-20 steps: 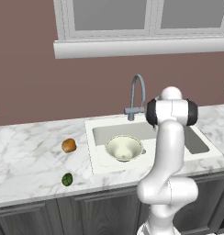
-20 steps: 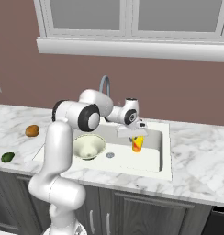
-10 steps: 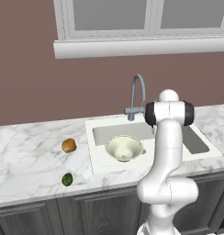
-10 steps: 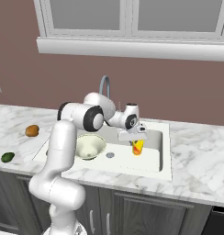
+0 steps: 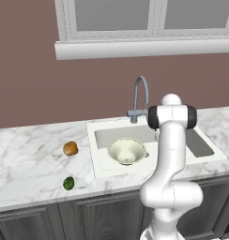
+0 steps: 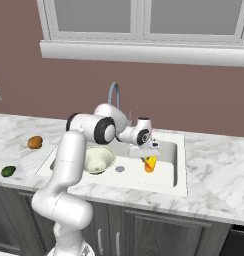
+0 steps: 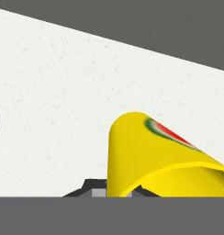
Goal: Remove the potato and avocado from the sink. Then move the bowl and cup from the counter to the sink for washing.
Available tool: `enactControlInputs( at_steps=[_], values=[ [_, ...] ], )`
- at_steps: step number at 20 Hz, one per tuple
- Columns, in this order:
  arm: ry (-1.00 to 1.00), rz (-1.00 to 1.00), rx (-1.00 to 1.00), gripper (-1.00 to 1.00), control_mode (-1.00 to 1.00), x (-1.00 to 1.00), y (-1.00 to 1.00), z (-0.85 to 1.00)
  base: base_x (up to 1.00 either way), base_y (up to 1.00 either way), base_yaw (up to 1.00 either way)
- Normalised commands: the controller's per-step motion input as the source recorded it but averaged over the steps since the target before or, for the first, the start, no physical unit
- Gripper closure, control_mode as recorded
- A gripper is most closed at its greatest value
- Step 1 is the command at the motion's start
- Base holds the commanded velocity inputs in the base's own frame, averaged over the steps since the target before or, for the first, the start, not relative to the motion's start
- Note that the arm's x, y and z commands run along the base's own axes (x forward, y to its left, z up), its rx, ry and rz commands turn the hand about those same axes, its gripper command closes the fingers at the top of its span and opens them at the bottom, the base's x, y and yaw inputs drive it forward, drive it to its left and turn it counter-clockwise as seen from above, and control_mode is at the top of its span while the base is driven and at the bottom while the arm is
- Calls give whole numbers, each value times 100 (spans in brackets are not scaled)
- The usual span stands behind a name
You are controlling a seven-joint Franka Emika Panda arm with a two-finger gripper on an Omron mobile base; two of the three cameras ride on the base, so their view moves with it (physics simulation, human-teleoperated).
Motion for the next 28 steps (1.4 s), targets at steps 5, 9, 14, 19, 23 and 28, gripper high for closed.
enactControlInputs(
  at_steps=[5, 9, 14, 19, 23, 28],
  values=[
    [-5, 0, 0, 100, -100, 0, -1, -22, 0, 0, 0],
    [-1, -1, -1, 100, -100, 0, 0, -23, 0, 0, 0],
    [0, -2, -2, 100, -100, 0, 0, -21, 0, 0, 0],
    [0, -4, -3, 100, -100, -1, -2, -18, 0, 0, 0],
    [0, -6, -4, -100, -100, -3, -1, -7, 0, 0, 0],
    [0, -7, 0, -100, -100, -11, -2, 0, 0, 0, 0]
  ],
)
